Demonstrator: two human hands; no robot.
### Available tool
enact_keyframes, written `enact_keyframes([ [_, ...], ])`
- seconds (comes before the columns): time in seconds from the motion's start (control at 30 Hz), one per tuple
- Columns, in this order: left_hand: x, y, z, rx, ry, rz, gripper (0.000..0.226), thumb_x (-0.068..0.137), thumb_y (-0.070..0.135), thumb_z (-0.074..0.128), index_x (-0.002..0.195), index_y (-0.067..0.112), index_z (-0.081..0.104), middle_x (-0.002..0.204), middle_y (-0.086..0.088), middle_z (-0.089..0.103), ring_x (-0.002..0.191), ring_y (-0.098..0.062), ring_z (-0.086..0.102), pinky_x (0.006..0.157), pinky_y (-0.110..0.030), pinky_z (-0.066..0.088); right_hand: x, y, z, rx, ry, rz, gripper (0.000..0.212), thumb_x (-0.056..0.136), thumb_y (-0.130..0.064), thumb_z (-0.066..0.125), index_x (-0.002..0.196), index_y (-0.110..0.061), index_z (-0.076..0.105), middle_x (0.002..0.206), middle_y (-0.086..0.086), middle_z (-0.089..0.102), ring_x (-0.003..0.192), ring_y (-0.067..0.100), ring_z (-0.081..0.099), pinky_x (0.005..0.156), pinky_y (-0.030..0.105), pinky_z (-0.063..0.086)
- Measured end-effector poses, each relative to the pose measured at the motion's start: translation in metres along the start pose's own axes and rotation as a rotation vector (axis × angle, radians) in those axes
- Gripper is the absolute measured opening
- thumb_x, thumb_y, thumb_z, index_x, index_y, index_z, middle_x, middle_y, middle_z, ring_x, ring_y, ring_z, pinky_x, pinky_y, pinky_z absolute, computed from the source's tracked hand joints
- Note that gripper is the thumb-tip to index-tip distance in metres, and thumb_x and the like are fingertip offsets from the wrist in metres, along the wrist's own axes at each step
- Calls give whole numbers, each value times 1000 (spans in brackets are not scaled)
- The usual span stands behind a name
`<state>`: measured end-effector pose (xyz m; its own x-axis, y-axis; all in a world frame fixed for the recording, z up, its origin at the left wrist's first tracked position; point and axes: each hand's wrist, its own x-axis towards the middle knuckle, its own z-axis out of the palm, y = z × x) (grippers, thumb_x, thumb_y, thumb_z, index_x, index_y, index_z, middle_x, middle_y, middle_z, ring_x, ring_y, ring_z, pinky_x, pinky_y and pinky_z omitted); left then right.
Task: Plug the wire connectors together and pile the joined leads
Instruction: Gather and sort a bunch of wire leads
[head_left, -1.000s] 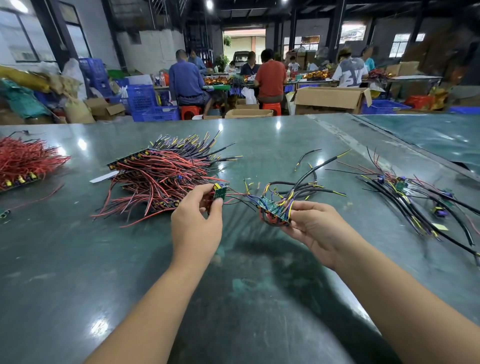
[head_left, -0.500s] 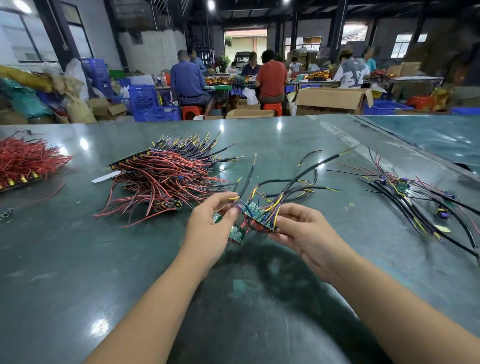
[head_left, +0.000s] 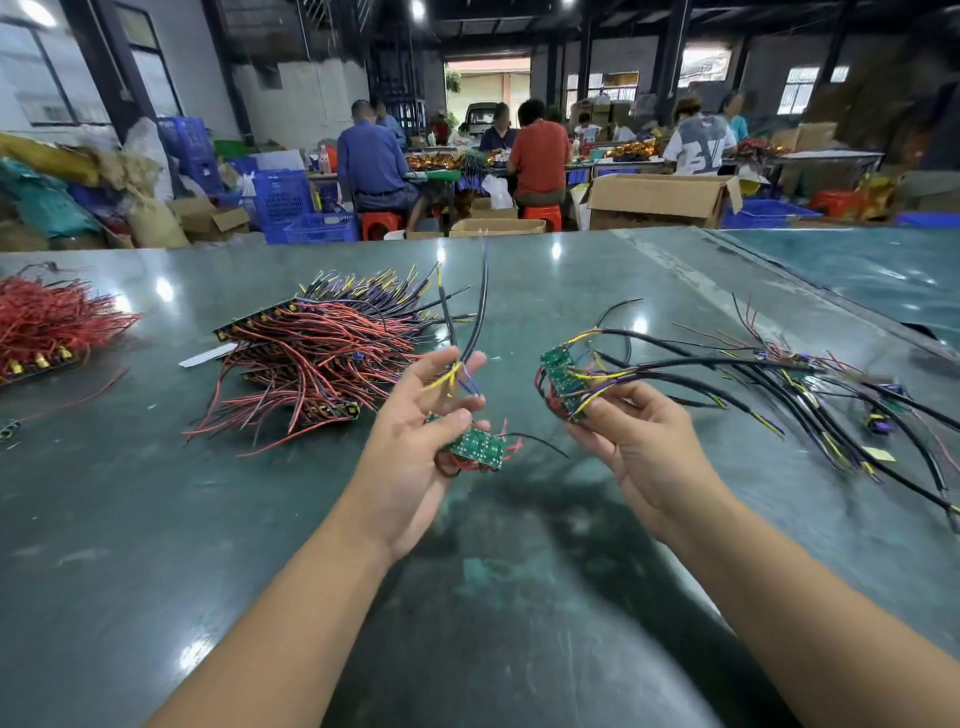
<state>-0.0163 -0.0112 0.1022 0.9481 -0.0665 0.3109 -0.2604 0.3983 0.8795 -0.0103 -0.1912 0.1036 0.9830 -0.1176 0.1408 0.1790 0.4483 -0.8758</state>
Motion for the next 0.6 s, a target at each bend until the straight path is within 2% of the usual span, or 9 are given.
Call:
enact_keyframes([
  [0.13,3,2,-4,-59,10,-35,56,86,-19,36,112,26,55,123,7,65,87,-7,60,66,-25,47,3,0,-4,-4,-21,5,22,86,11,53,83,-9,60,75,0,73,73,13,70,69,23,58],
  [0.23,2,4,-6,19,31,18,61,84,-22,35,112,29,54,126,11,62,91,-9,57,62,-26,47,2,4,-5,-12,-64,36,21,88,10,51,88,-9,61,85,4,72,79,16,70,68,23,57],
  [0.3,2,9,-10,206,54,147,62,84,-23,35,114,29,50,125,16,62,96,-6,57,70,-24,48,2,4,-5,5,-86,57,21,90,9,49,89,-9,60,93,8,69,87,21,67,69,23,57],
  [0.4,3,19,-13,427,50,314,61,83,-22,38,116,29,44,127,17,60,108,2,56,84,-14,44,2,4,-4,21,-118,66,23,91,8,48,92,-10,61,94,6,69,90,21,65,70,20,56],
  [0.47,4,28,-14,419,44,361,56,79,-13,41,114,31,42,130,15,59,110,0,55,86,-14,42,1,3,-3,28,-144,60,25,90,8,48,93,-12,62,91,1,72,86,16,68,70,19,54],
  [0.6,14,42,-18,322,49,345,54,73,-7,44,113,31,45,129,12,60,110,-9,55,85,-28,40,-4,4,1,-19,-196,39,28,92,10,45,95,-12,62,89,1,74,82,14,71,69,19,54],
])
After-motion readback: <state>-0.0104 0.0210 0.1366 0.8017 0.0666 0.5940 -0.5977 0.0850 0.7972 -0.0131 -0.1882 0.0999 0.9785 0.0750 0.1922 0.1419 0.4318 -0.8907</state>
